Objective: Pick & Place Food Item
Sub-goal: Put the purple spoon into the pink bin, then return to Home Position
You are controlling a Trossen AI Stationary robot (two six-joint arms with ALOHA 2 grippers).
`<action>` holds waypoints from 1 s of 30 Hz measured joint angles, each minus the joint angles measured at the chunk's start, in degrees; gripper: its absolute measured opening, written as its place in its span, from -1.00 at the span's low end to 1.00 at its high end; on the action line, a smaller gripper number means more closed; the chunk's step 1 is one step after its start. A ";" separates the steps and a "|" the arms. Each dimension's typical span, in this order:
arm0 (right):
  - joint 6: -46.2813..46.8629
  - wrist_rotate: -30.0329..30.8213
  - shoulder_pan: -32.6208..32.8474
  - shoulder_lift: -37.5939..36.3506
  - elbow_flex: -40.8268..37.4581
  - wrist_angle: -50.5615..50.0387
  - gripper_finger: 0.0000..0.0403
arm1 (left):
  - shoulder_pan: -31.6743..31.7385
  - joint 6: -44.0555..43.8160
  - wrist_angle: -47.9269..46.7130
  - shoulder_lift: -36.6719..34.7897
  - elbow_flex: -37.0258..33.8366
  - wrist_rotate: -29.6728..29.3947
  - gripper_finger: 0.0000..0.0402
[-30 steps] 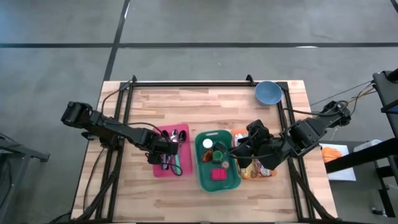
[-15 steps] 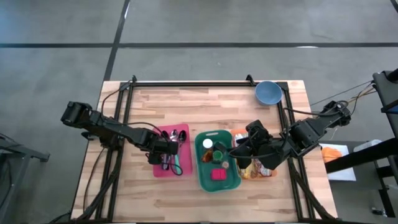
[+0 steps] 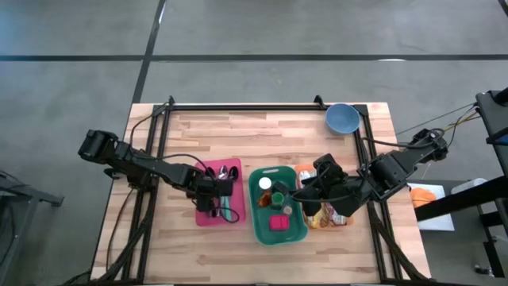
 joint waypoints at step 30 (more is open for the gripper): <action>-31.47 -0.34 0.00 -0.33 10.14 0.66 0.59 | -0.02 -34.04 -12.98 -10.29 13.92 -7.63 0.48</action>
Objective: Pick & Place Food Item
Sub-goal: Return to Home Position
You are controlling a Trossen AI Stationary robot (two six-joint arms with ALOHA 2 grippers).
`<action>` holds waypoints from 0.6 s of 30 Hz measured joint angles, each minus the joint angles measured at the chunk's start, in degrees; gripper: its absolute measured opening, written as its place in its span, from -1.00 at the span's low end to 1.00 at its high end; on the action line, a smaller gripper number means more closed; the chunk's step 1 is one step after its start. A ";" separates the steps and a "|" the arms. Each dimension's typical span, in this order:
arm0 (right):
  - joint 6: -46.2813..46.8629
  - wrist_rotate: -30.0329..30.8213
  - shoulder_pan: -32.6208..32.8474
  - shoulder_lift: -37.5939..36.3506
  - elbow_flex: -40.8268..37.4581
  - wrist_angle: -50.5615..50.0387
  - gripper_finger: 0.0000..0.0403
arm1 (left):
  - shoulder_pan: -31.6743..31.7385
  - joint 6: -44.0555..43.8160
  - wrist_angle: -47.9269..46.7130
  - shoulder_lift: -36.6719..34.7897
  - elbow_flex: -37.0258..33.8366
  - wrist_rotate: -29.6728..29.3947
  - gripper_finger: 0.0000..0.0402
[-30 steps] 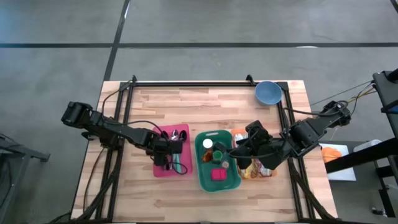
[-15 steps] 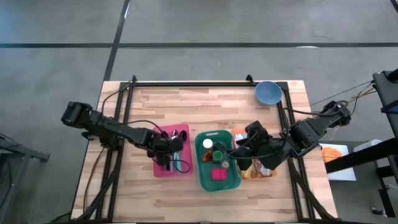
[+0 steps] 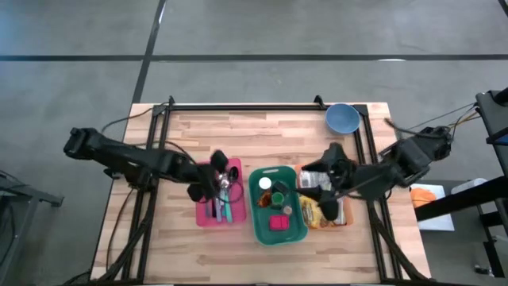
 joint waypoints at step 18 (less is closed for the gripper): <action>-31.29 10.38 -0.81 -11.49 19.54 -9.92 0.59 | 0.07 -53.71 -1.03 -20.93 11.57 -0.87 0.49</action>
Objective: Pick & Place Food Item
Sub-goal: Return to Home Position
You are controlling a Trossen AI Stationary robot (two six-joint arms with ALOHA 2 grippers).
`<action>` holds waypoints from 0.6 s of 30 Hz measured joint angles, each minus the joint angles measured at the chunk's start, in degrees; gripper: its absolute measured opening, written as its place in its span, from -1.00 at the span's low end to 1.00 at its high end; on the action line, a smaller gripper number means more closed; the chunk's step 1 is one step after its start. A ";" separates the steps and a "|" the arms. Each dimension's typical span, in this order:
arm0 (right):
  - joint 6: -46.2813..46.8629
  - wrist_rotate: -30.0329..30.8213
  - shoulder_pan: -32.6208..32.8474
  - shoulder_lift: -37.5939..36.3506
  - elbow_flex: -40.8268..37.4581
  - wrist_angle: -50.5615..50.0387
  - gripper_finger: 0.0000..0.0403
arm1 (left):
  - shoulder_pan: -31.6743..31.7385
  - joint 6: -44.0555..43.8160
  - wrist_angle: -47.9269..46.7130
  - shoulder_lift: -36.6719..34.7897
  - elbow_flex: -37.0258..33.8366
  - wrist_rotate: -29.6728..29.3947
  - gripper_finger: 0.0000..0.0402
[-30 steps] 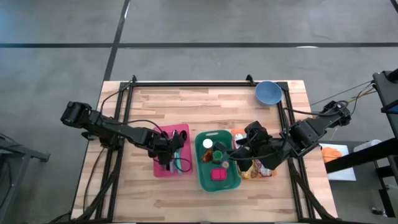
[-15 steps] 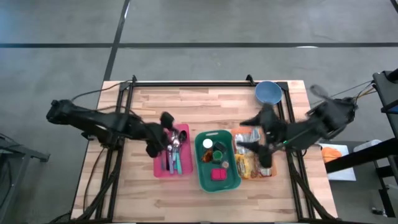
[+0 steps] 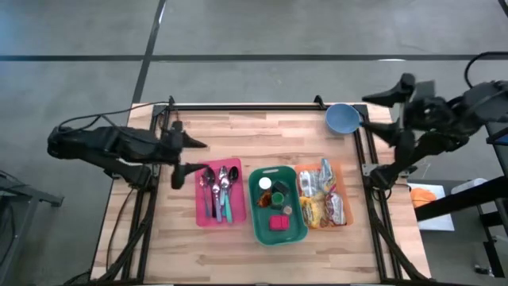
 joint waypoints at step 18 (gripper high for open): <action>12.60 3.72 0.07 -20.57 -28.47 2.79 0.59 | 0.00 -21.28 -10.96 -12.78 -5.70 -4.49 0.49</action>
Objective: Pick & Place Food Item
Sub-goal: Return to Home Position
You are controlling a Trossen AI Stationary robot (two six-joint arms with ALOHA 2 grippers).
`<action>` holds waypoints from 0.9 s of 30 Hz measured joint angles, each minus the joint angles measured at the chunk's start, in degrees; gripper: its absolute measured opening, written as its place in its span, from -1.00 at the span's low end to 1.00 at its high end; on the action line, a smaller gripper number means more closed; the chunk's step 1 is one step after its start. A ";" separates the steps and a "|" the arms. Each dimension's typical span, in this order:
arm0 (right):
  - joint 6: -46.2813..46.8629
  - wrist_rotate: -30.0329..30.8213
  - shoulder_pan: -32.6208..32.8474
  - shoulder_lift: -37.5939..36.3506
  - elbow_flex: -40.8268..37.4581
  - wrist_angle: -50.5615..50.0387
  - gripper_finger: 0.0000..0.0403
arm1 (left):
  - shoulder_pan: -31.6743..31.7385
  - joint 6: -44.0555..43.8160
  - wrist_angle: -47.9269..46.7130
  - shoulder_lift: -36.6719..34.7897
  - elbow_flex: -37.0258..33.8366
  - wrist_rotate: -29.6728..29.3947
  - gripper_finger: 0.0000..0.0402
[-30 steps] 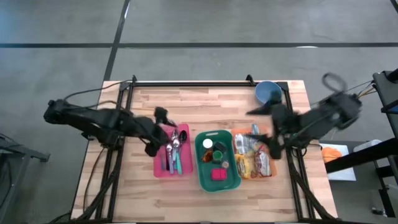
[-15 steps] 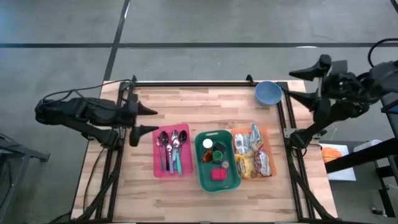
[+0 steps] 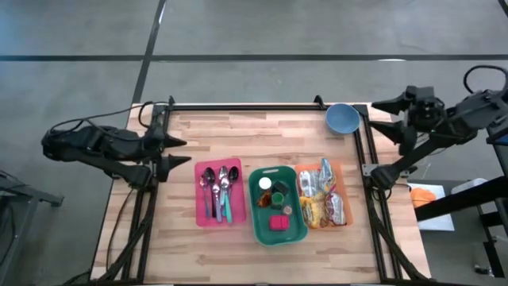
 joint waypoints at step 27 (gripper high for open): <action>-10.24 -22.14 0.00 -35.97 -62.87 53.62 0.59 | 0.04 8.62 29.40 -40.18 -44.12 11.42 0.49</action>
